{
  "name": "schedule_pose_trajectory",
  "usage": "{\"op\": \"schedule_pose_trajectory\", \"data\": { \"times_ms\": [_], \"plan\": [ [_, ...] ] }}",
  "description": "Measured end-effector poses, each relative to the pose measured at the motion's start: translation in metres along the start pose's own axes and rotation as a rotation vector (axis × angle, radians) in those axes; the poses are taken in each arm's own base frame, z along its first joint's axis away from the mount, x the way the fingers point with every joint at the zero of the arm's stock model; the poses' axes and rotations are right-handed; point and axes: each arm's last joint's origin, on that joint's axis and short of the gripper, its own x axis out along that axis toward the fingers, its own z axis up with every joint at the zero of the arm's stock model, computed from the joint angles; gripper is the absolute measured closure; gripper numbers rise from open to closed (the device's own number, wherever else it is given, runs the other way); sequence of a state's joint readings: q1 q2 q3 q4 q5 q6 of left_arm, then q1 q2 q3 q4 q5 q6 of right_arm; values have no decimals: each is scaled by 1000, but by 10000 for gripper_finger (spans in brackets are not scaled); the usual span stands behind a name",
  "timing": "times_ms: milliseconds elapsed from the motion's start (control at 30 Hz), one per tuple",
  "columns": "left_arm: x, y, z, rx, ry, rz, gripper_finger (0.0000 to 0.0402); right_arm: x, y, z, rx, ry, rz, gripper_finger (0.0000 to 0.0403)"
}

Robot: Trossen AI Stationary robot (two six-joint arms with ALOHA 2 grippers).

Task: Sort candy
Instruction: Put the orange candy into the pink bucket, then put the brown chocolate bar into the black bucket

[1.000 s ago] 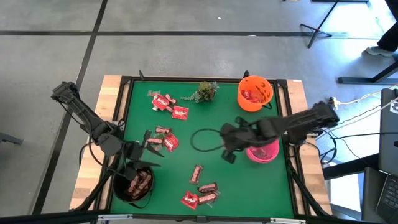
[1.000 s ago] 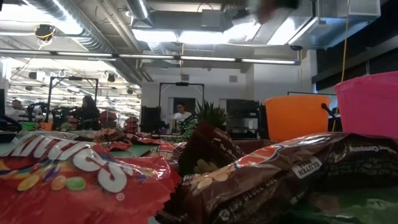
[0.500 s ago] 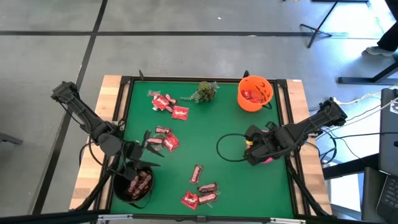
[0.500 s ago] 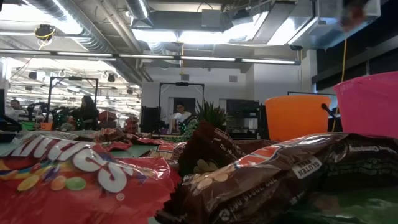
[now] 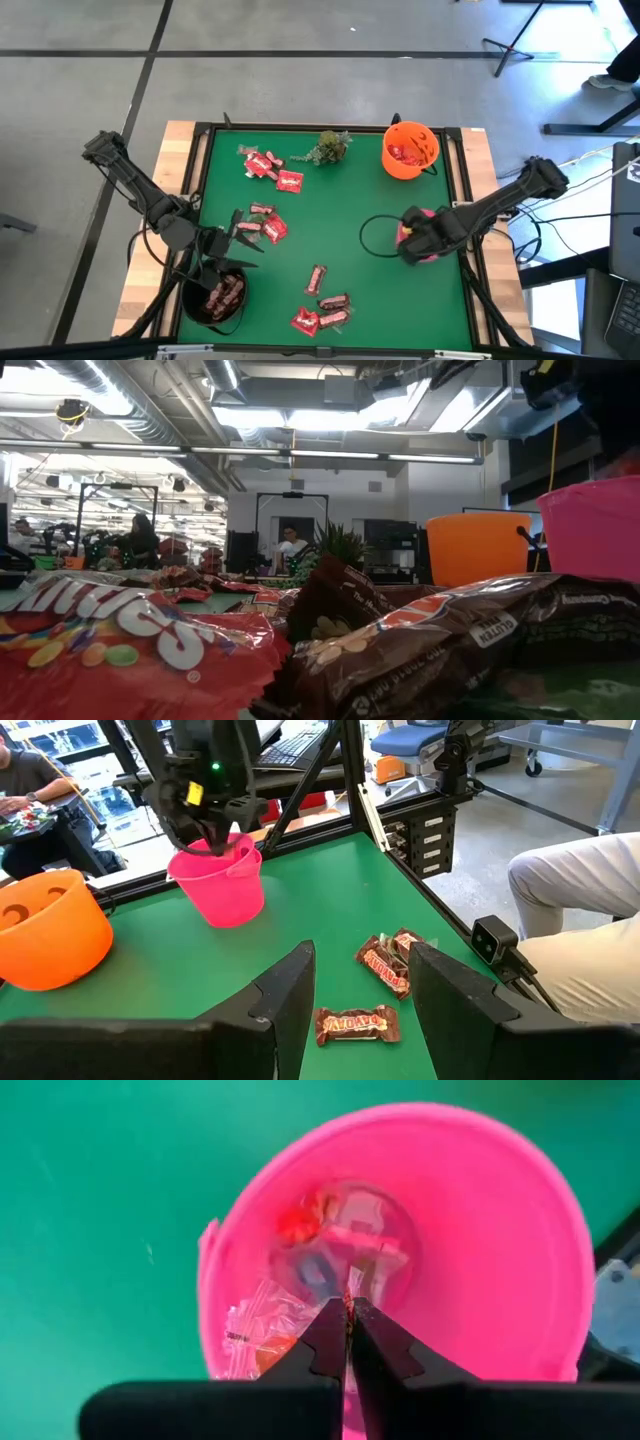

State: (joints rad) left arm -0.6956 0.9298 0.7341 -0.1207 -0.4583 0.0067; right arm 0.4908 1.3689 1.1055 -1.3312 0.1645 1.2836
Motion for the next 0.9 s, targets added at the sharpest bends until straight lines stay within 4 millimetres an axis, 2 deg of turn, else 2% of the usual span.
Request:
{"op": "schedule_pose_trajectory", "data": {
  "times_ms": [200,333,667,767,900],
  "plan": [
    [0,0,0,0,-1,0,249,-2,-28,-6,148,-69,47,390],
    [0,0,0,0,-1,0,249,-3,-34,-7,200,-94,70,382],
    [0,0,0,1,0,0,249,-3,-32,-7,205,-93,90,254],
    [0,0,0,2,-1,0,249,-3,-30,-6,208,-93,103,233],
    [0,0,0,3,-1,0,249,-4,-25,-5,217,-111,155,227]
  ]
}}
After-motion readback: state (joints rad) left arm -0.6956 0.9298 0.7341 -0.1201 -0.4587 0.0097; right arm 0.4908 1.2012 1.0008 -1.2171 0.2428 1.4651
